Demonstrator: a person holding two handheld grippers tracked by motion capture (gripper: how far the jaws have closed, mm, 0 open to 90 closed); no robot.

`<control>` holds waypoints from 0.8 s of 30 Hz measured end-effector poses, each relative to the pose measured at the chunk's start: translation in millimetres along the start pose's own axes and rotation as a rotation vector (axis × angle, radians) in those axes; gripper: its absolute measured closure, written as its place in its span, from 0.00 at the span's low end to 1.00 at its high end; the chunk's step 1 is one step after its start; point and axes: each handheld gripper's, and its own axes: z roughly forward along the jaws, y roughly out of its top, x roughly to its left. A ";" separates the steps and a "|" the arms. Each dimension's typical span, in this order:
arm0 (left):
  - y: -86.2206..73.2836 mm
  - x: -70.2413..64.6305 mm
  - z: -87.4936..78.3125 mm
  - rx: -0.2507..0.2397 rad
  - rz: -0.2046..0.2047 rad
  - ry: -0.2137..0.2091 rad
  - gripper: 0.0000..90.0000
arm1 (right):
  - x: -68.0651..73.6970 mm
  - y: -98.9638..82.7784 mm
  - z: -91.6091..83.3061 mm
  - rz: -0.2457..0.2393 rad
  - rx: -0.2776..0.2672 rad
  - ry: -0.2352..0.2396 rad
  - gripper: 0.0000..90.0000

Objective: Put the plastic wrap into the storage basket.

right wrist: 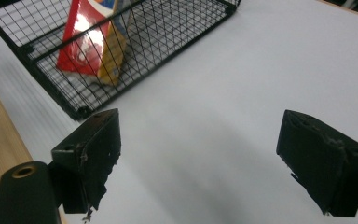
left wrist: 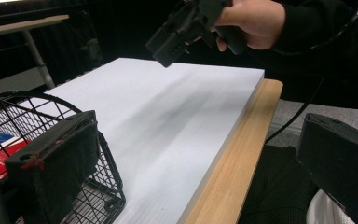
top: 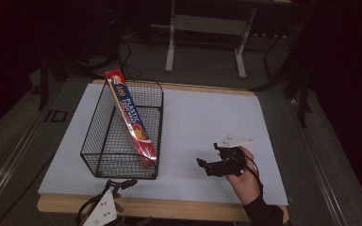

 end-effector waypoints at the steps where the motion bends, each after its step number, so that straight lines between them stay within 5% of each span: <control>1: 0.0 0.0 0.0 0.000 0.001 0.000 0.00 | -0.3 -3.1 -1.3 -0.001 -0.003 -0.001 0.15; 12: -0.1 -0.1 0.2 0.004 0.004 0.000 0.00 | -4.3 -25.8 -17.5 0.004 -0.032 -0.031 0.15; 18: 0.1 -0.8 0.0 0.003 0.005 -0.003 0.00 | -10.9 -33.6 -25.0 -0.013 -0.066 -0.110 0.15; 24: -0.2 -1.5 0.9 0.008 0.006 -0.011 0.00 | -14.1 -36.3 -22.7 0.003 -0.068 -0.090 0.15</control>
